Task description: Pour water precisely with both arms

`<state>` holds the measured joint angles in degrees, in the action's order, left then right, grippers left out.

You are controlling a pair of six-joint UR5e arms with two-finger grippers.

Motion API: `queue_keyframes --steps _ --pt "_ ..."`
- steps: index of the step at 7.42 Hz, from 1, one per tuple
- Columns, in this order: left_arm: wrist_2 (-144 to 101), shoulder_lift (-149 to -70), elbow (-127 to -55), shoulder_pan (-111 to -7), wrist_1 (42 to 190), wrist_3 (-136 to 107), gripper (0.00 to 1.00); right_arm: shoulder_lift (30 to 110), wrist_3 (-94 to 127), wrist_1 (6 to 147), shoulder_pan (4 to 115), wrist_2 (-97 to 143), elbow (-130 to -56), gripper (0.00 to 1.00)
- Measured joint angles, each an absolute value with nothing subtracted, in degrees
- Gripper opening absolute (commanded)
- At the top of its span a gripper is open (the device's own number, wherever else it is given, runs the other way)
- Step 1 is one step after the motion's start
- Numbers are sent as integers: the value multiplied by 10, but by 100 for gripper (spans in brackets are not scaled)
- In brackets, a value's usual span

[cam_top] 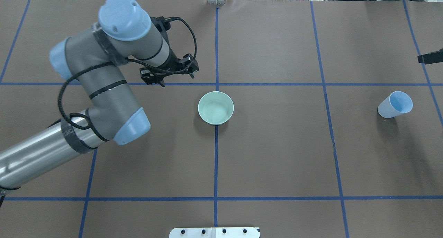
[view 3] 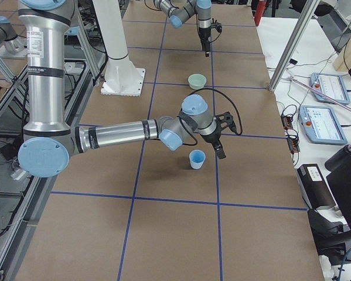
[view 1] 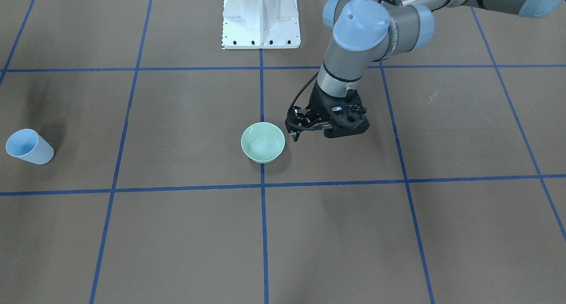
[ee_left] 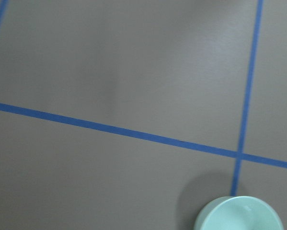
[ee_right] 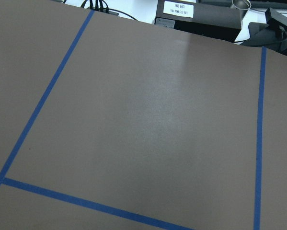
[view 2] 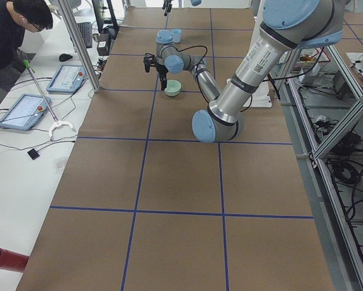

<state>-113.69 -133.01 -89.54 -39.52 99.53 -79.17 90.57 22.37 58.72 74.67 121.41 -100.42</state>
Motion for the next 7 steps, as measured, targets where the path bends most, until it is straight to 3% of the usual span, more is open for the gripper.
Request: queue_keyframes --steps 3,4,6,7 --pt "-1113 -1348 -807 -346 1069 -809 99 850 103 790 795 1294 -1004 99" --pt "-1111 -1349 -799 -336 1073 -809 92 839 72 840 801 1301 -1004 99" --pt "-1109 -1349 -797 -323 1075 -809 15 832 50 875 804 1305 -1004 99" --pt "-1109 -1349 -797 -321 1075 -810 0 833 48 878 804 1305 -1003 99"
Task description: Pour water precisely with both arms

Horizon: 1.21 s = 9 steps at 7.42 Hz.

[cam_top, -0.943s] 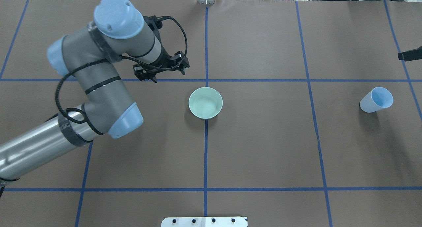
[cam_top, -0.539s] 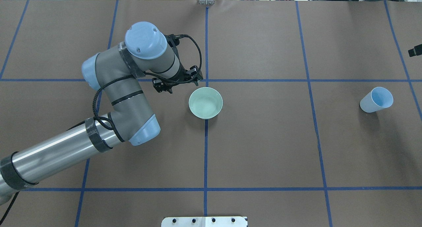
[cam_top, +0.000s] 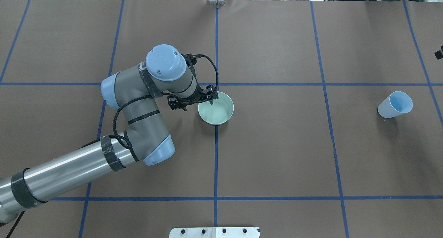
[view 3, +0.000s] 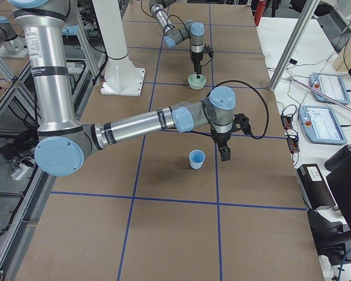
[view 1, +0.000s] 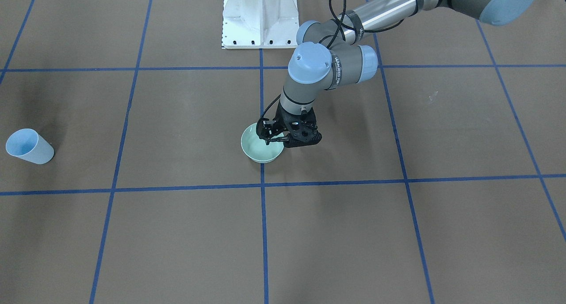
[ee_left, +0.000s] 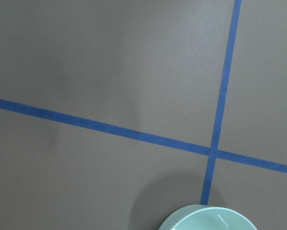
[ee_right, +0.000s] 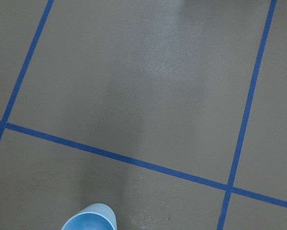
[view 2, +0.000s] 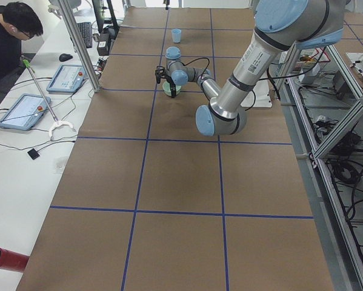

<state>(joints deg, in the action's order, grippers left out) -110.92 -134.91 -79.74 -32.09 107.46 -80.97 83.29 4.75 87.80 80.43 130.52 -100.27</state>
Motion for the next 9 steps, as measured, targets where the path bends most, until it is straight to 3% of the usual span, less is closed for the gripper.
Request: queue_keyframes --steps 6,7,9 --pt "-1137 -1346 -821 -348 1067 -828 0 839 42 880 804 1306 -999 99" --pt "-1173 -1325 -844 -376 1064 -825 0 844 42 880 804 1310 -998 99" --pt "-1241 -1208 -937 -442 1061 -776 0 862 42 875 804 1338 -1003 99"
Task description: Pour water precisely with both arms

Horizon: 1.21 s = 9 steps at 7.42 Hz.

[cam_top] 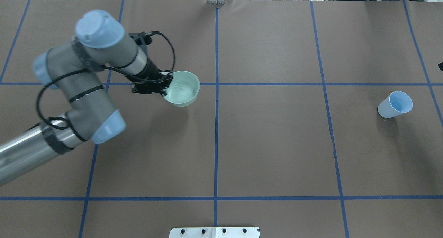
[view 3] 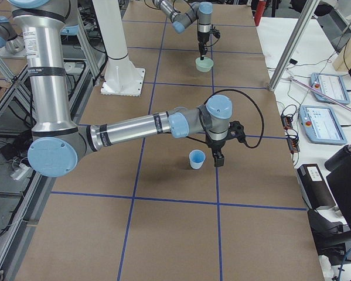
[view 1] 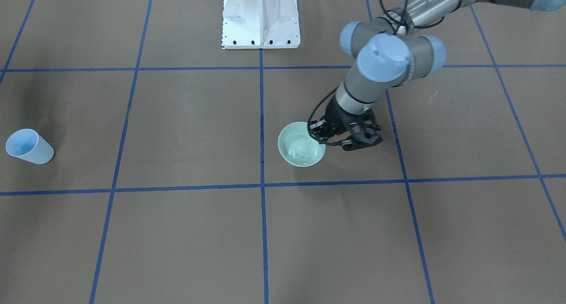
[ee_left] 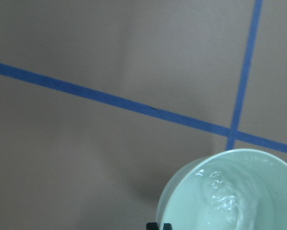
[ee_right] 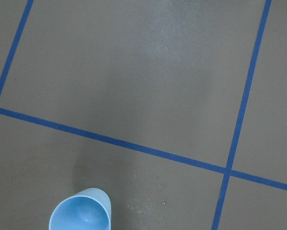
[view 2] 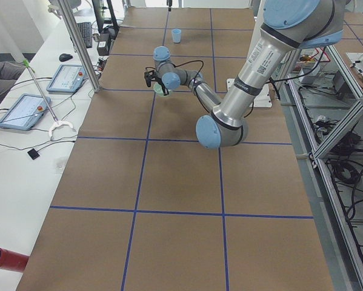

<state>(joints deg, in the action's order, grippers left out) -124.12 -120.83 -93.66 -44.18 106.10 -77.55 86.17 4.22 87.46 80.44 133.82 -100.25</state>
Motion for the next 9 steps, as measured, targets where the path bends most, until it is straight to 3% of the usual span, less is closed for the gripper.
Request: queue_keyframes --steps 3,7,8,9 --pt "-1280 -1026 -1034 -506 1067 -660 0 867 45 873 806 1352 -1006 99" --pt "-1279 -866 -1050 -524 1137 -577 0 869 50 872 810 1353 -1016 99" --pt "-1279 -843 -1046 -528 1153 -572 14 869 50 873 811 1353 -1019 99" --pt "-1279 -829 -1045 -531 1160 -571 86 870 51 873 812 1353 -1020 99"
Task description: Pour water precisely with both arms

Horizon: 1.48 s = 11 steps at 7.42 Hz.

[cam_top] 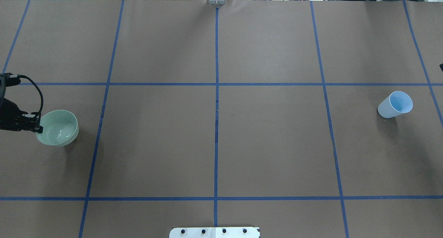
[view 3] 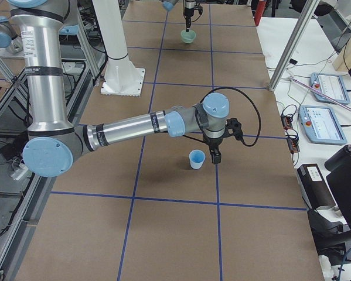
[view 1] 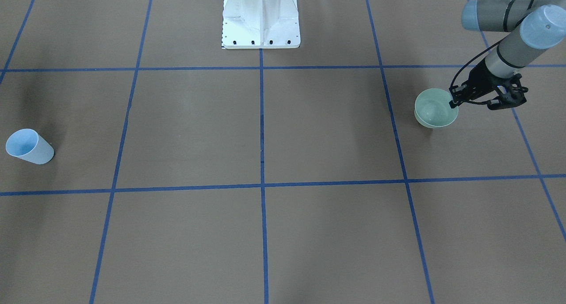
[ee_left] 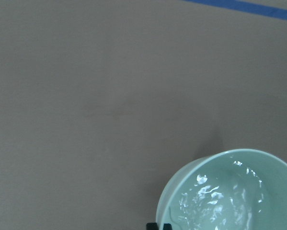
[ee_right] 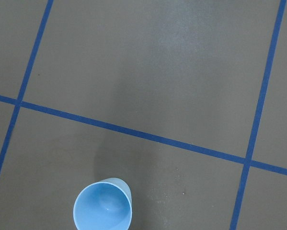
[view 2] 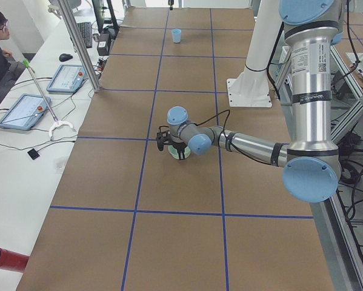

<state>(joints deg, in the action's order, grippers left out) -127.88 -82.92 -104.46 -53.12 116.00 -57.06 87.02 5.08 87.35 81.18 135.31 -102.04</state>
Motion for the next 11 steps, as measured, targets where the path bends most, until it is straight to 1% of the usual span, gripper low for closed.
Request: queue_keyframes --steps 1,3,6,10,11 --pt "-1279 -822 -1044 -533 1163 -569 100 871 51 874 813 1353 -1020 99" --pt "-1277 -814 -1044 -543 1167 -560 100 875 50 875 815 1352 -1020 99" --pt "-1281 -800 -1043 -611 1153 -452 100 885 47 873 824 1355 -1019 99" --pt "-1283 -833 -1044 -769 980 -143 100 907 43 872 845 1350 -1020 99" --pt "-1288 -834 -1038 -806 959 -83 100 912 42 874 850 1349 -1019 99"
